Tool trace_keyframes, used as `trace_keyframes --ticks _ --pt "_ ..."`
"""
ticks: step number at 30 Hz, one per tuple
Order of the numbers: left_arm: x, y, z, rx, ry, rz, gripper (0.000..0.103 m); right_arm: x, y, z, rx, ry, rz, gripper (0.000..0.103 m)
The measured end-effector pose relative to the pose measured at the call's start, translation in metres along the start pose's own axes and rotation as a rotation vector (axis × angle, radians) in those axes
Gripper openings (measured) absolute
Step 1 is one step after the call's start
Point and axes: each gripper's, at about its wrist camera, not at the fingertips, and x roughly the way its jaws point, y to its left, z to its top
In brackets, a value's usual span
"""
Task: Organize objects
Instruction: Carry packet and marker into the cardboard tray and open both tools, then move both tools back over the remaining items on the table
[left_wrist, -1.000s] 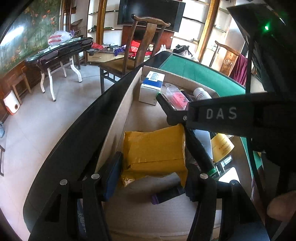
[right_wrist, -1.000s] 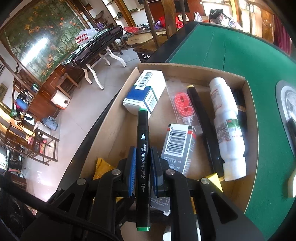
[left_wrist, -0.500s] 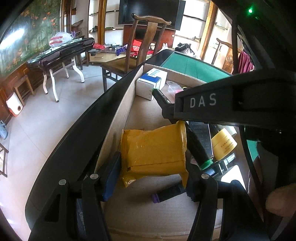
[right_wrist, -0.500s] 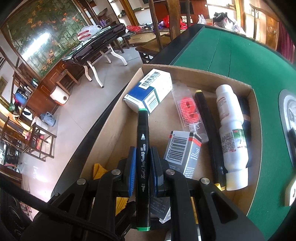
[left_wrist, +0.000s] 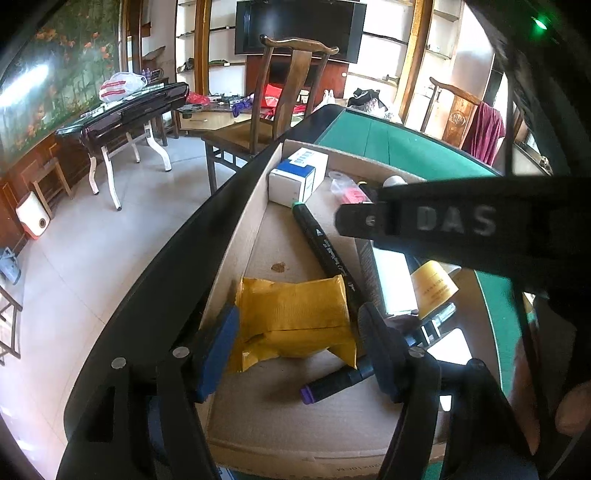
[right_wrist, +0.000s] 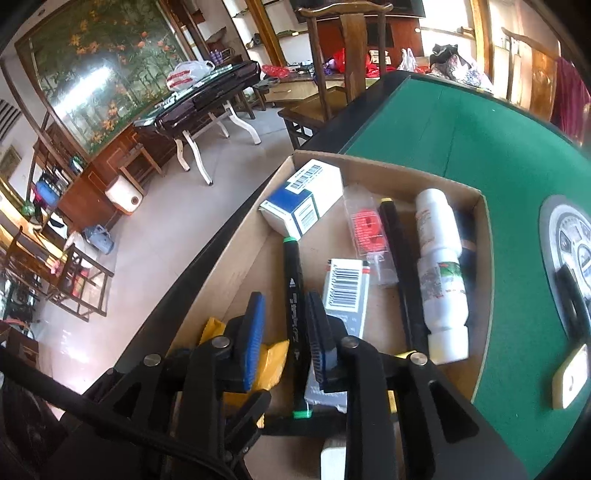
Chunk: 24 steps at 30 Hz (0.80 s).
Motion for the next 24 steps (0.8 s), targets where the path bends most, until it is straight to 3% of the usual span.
trace_keyframes --ticks 3,7,18,24 --pt "-0.004 -0.001 0.001 0.006 -0.004 0.006 0.062 -0.012 -0.007 -0.001 0.016 -0.017 0.006 0.021" --pt "-0.009 -0.003 0.003 0.014 -0.014 0.008 0.062 -0.037 -0.026 -0.004 0.062 -0.067 0.039 0.041" --pt "-0.026 -0.035 0.006 0.090 -0.041 0.008 0.062 -0.105 -0.110 -0.034 0.209 -0.183 0.087 0.041" --pt "-0.038 -0.094 0.001 0.228 -0.054 -0.043 0.062 -0.156 -0.192 -0.059 0.282 -0.280 -0.024 0.046"
